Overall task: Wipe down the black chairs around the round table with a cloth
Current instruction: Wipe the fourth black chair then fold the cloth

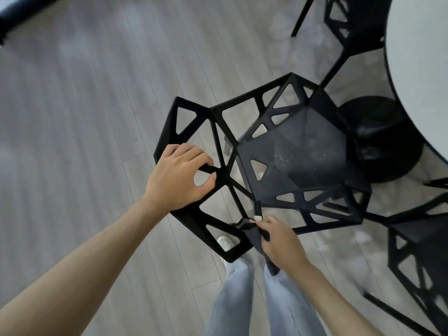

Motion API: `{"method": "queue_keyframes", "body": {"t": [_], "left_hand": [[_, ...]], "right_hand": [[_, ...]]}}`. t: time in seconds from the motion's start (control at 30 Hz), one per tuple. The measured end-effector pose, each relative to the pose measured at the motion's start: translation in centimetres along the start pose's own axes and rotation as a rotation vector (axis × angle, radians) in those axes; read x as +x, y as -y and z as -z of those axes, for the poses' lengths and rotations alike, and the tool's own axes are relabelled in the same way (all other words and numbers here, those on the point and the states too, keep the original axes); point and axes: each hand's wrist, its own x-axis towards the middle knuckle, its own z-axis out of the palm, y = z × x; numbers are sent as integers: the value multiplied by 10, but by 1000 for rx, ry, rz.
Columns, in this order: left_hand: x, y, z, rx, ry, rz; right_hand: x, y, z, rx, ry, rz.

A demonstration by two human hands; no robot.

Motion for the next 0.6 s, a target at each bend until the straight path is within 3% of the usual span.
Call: {"method": "queue_keyframes", "body": {"t": [0.1, 0.3, 0.4, 0.5, 0.6], "left_hand": [[1, -1, 1, 6, 11, 9], [2, -3, 4, -83, -36, -7], [2, -5, 7, -238, -96, 5], [8, -1, 14, -411, -155, 128], [27, 19, 24, -323, -168, 150]], "right_hand": [[-10, 9, -2, -6, -70, -22], [-14, 23, 1, 22, -51, -134], [5, 23, 8, 247, -76, -223], [32, 32, 17, 530, -164, -261], [68, 50, 21, 639, -311, -265]]}}
